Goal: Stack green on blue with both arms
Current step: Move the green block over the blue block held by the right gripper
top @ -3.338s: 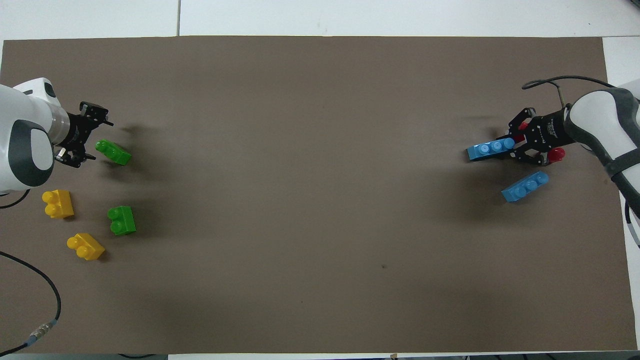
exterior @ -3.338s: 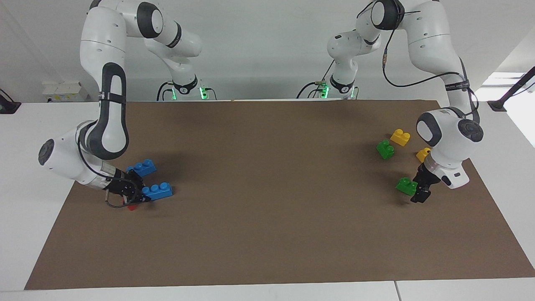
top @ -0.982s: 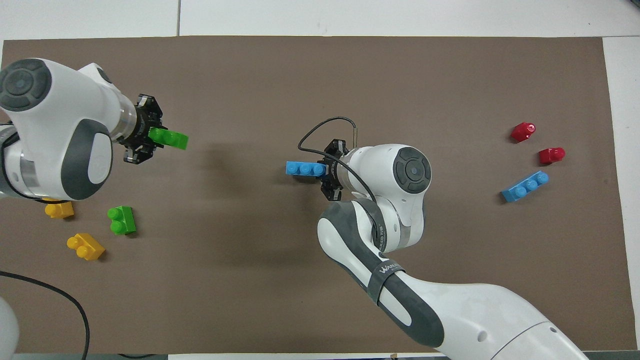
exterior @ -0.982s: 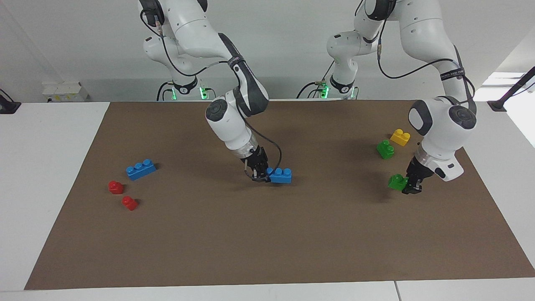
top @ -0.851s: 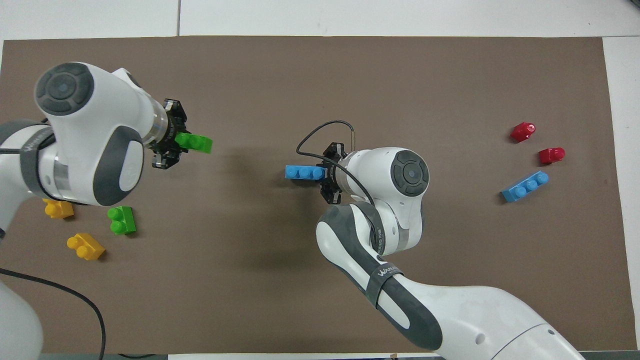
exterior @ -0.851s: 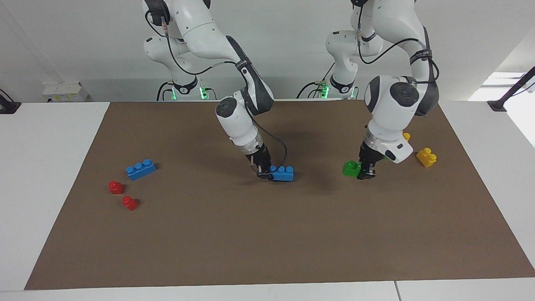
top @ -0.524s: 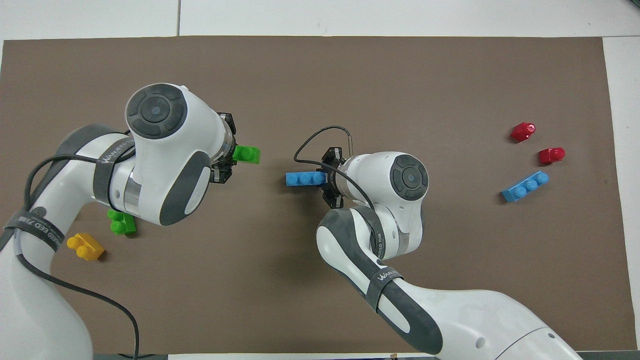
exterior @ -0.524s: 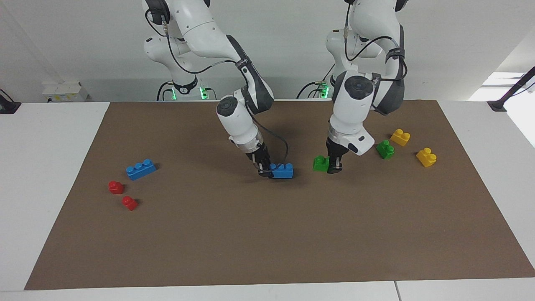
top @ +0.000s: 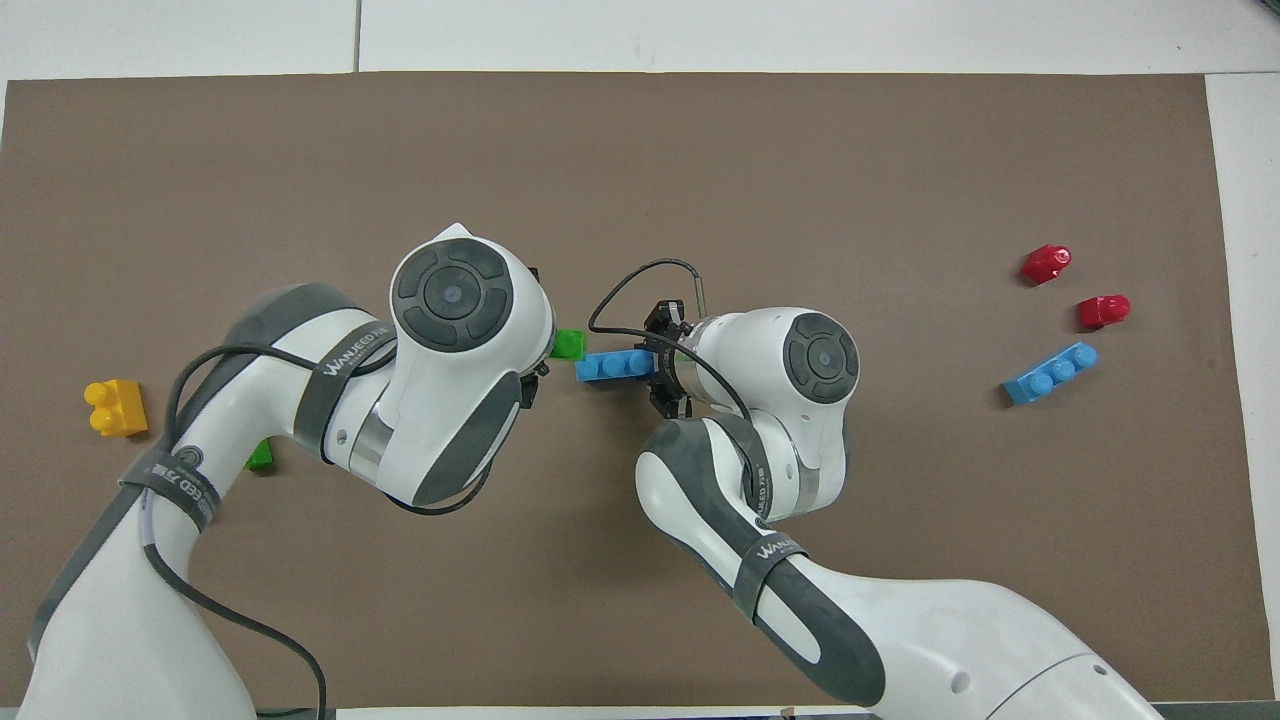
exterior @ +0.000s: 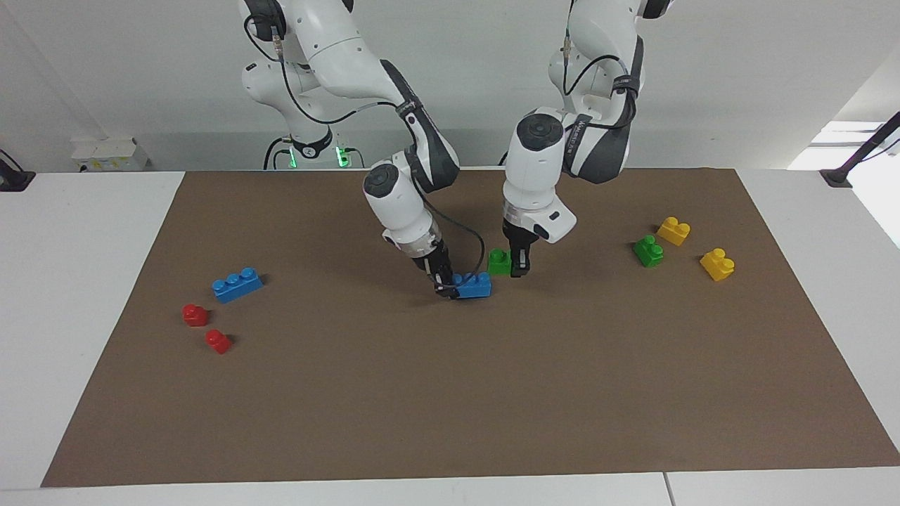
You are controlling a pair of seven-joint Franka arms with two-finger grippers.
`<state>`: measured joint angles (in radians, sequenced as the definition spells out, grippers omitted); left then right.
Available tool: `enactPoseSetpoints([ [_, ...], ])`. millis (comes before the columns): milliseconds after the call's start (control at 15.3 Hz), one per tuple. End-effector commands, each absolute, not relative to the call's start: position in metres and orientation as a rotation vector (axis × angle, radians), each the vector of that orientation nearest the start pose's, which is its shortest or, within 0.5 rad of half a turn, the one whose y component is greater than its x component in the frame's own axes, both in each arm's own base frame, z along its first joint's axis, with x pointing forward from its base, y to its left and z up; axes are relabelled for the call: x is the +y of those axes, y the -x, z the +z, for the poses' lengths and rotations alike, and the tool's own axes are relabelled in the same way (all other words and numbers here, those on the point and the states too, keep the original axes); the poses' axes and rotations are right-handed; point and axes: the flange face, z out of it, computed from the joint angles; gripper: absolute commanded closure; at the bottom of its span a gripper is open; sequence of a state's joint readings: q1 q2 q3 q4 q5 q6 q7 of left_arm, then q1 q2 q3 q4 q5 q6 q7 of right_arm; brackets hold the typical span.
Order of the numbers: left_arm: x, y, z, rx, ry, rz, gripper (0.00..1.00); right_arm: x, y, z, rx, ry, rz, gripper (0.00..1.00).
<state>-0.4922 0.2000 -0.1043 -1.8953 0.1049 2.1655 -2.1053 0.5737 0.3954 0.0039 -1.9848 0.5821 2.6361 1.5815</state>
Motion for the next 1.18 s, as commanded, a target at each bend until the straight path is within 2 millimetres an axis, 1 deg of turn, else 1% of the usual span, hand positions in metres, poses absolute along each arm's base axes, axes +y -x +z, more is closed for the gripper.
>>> enactPoseSetpoints([
  [0,-0.336,-0.494,0.402,-2.194,2.370,-0.196,1.00,0.327,-0.533,0.282,1.829,2.037,0.269,1.00],
  [65,-0.337,-0.493,0.399,-2.208,2.369,-0.197,1.00,0.326,-0.533,0.281,1.825,2.040,0.270,1.00],
  [196,-0.346,-0.486,0.393,-2.199,2.391,-0.193,1.00,0.324,-0.533,0.280,1.826,2.040,0.271,1.00],
  [458,-0.354,-0.475,0.378,-2.239,2.375,-0.233,1.00,0.320,-0.533,0.270,1.843,2.045,0.277,1.00],
  [589,-0.360,-0.471,0.377,-2.240,2.372,-0.229,1.00,0.318,-0.534,0.267,1.850,2.045,0.278,1.00],
  [720,-0.367,-0.464,0.371,-2.246,2.359,-0.221,1.00,0.315,-0.535,0.265,1.858,2.040,0.278,1.00],
  [982,-0.366,-0.461,0.362,-2.258,2.358,-0.217,1.00,0.307,-0.539,0.265,1.863,2.036,0.272,1.00],
  [1047,-0.366,-0.460,0.358,-2.252,2.366,-0.227,1.00,0.306,-0.539,0.261,1.866,2.040,0.274,1.00],
  [1113,-0.367,-0.461,0.359,-2.267,2.363,-0.233,1.00,0.306,-0.539,0.257,1.871,2.043,0.277,1.00],
])
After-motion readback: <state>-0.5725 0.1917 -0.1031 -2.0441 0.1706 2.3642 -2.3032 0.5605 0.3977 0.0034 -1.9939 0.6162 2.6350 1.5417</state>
